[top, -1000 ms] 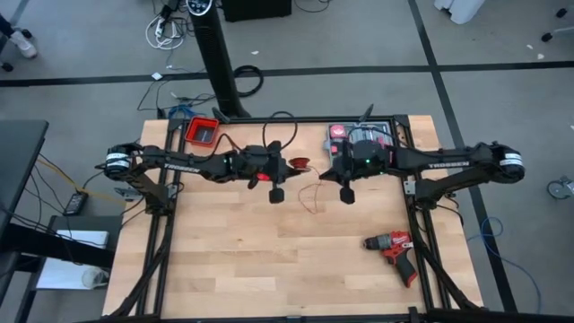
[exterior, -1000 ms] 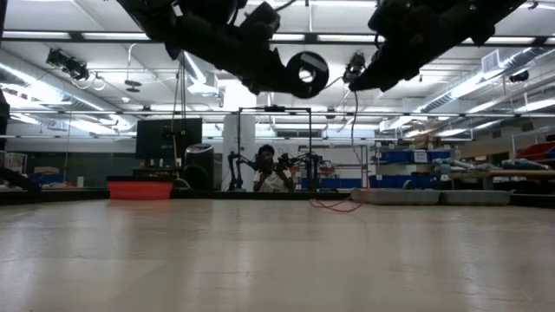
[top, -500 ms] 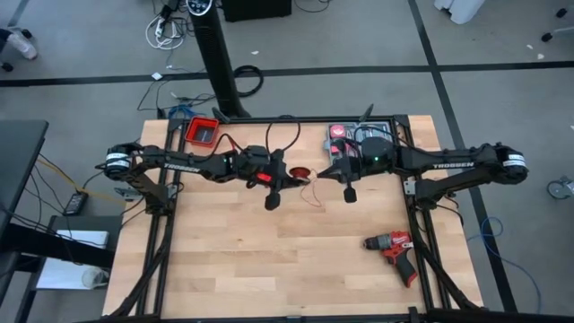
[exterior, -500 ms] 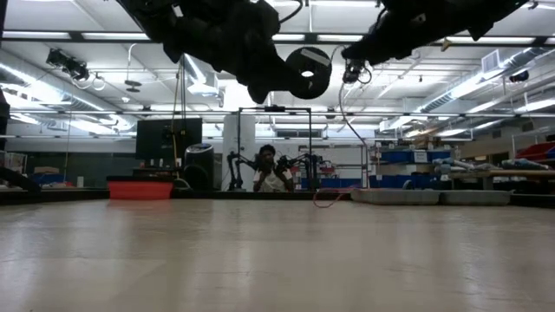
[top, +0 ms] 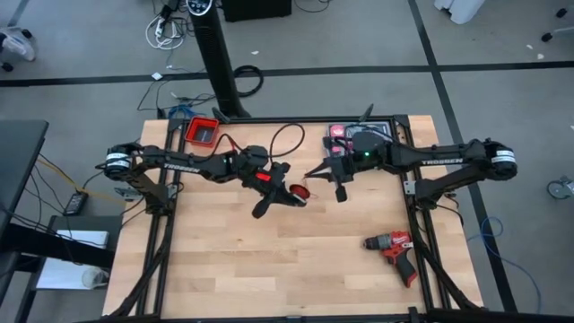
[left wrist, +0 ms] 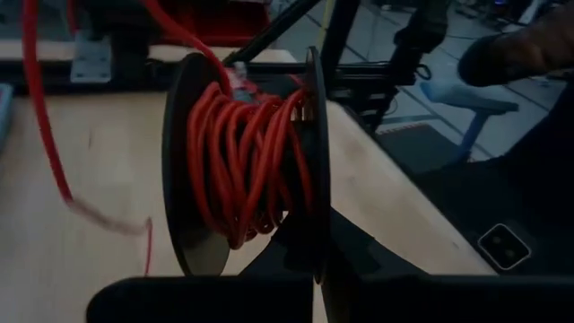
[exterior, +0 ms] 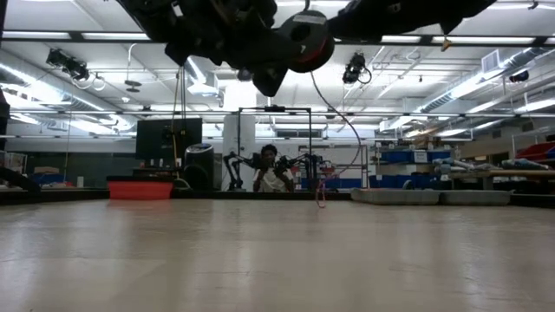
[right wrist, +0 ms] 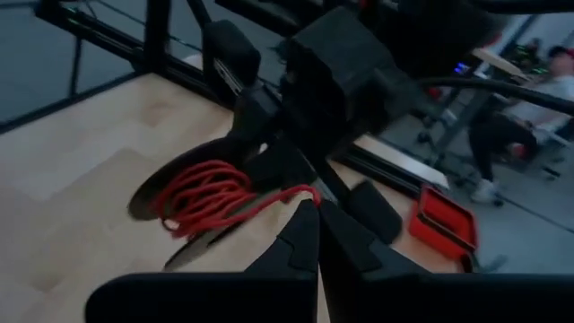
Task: Coil cords
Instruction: Coil the red wire onto the black spool
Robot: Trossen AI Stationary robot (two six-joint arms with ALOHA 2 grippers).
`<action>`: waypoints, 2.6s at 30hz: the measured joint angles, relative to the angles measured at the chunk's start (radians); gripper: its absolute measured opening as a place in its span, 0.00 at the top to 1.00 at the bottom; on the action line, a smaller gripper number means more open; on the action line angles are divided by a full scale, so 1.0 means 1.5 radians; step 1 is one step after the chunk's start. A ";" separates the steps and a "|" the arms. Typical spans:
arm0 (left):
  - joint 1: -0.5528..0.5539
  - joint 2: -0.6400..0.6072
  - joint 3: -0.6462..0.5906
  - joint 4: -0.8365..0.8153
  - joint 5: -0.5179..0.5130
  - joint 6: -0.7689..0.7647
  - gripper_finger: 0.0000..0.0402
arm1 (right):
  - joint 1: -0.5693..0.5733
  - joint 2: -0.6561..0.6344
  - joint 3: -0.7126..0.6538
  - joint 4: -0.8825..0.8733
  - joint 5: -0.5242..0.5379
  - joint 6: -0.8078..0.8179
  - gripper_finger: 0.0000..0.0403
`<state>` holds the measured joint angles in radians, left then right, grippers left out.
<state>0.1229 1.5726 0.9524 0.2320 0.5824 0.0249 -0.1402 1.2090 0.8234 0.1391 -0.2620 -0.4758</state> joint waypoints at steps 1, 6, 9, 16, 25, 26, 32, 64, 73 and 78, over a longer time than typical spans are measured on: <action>0.000 0.000 0.000 0.005 0.004 0.004 0.99 | 0.000 0.014 0.009 0.006 -0.013 0.000 1.00; 0.000 0.000 -0.001 0.022 0.006 0.015 0.99 | 0.014 0.085 0.049 0.016 -0.041 -0.006 1.00; 0.000 0.000 -0.001 0.024 0.024 0.015 0.99 | 0.018 0.111 0.068 0.018 -0.045 -0.027 1.00; -0.001 0.000 -0.001 0.035 0.049 0.016 0.99 | 0.023 0.132 0.080 0.038 -0.072 -0.040 1.00; -0.002 0.000 -0.001 0.080 0.072 0.116 0.99 | 0.022 0.131 0.081 0.046 -0.099 -0.006 0.95; -0.004 0.000 -0.001 0.083 0.070 0.135 0.99 | 0.020 0.131 0.081 0.043 -0.102 0.002 0.95; -0.015 0.000 -0.001 0.126 0.038 0.221 0.99 | 0.018 0.131 0.080 0.023 -0.114 0.036 0.94; -0.021 -0.001 -0.001 0.302 -0.089 0.298 0.99 | -0.003 0.131 -0.155 0.314 -0.047 0.162 0.94; -0.021 -0.001 -0.001 0.302 -0.101 0.312 0.99 | -0.013 0.131 -0.164 0.312 -0.047 0.166 0.94; -0.021 -0.001 -0.001 0.295 -0.102 0.310 0.99 | -0.017 0.131 -0.164 0.304 -0.047 0.166 0.94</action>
<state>0.0910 1.5719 0.9516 0.6745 0.4301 0.4896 -0.1650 1.4052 0.5777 0.5946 -0.3332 -0.2264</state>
